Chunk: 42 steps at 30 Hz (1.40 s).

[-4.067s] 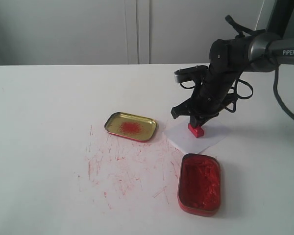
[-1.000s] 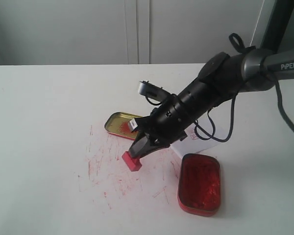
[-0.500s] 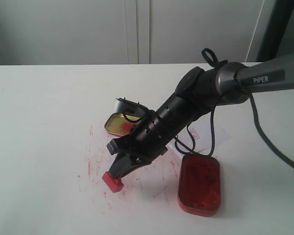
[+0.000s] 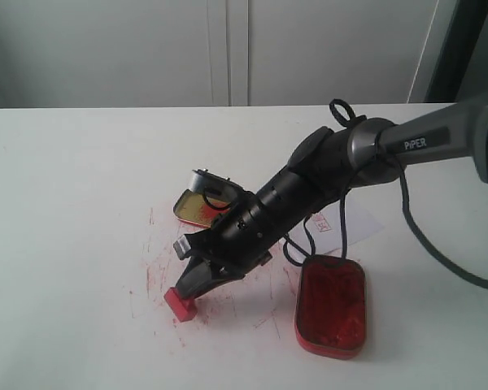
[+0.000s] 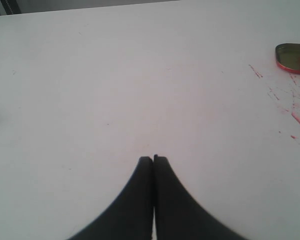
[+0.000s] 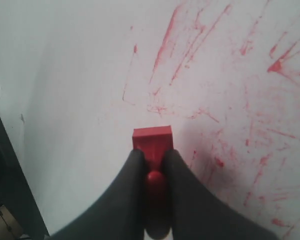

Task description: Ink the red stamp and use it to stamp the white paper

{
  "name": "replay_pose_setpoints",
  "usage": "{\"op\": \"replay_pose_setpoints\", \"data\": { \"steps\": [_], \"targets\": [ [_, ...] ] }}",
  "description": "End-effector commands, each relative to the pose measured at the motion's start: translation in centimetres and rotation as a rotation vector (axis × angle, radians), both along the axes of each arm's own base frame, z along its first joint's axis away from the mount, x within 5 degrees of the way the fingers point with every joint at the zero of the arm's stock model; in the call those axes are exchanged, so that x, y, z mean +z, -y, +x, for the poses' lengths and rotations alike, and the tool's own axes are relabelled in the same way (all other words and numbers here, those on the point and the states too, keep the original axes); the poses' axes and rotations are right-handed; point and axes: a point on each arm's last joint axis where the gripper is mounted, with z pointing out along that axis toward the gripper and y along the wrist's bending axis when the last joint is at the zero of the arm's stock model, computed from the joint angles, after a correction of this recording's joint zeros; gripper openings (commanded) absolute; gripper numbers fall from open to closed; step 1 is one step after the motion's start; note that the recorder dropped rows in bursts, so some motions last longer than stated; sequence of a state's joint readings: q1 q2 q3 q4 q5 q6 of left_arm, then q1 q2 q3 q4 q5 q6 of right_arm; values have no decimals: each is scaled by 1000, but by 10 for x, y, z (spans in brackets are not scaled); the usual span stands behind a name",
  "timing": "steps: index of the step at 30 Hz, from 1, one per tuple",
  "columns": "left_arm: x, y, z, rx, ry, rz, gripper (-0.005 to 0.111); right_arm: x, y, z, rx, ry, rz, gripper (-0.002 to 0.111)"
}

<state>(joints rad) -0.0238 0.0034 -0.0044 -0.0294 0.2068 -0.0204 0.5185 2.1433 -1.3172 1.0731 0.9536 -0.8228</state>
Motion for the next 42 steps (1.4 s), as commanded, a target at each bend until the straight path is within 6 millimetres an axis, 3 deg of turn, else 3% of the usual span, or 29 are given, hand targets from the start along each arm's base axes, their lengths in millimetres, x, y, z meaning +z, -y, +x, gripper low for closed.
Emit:
{"op": "replay_pose_setpoints", "data": {
  "steps": [1,8,14,22,27,33,42],
  "targets": [
    [-1,0,0,3,3,-2,0,-2,0,0,-7,3,4,7],
    [-1,0,0,3,3,-2,0,-4,0,2,-18,10,-2,22],
    [-1,0,0,3,3,-2,0,-5,17,16,-77,22,-8,37],
    [-1,0,0,3,3,-2,0,-6,48,38,-180,38,-18,37],
    [-1,0,0,3,3,-2,0,-6,48,37,-175,41,-19,31],
    [-1,0,0,3,3,-2,0,-6,48,38,-173,46,-19,2],
    [-1,0,0,3,3,-2,0,-6,48,37,-166,39,-15,0]
  ]
}}
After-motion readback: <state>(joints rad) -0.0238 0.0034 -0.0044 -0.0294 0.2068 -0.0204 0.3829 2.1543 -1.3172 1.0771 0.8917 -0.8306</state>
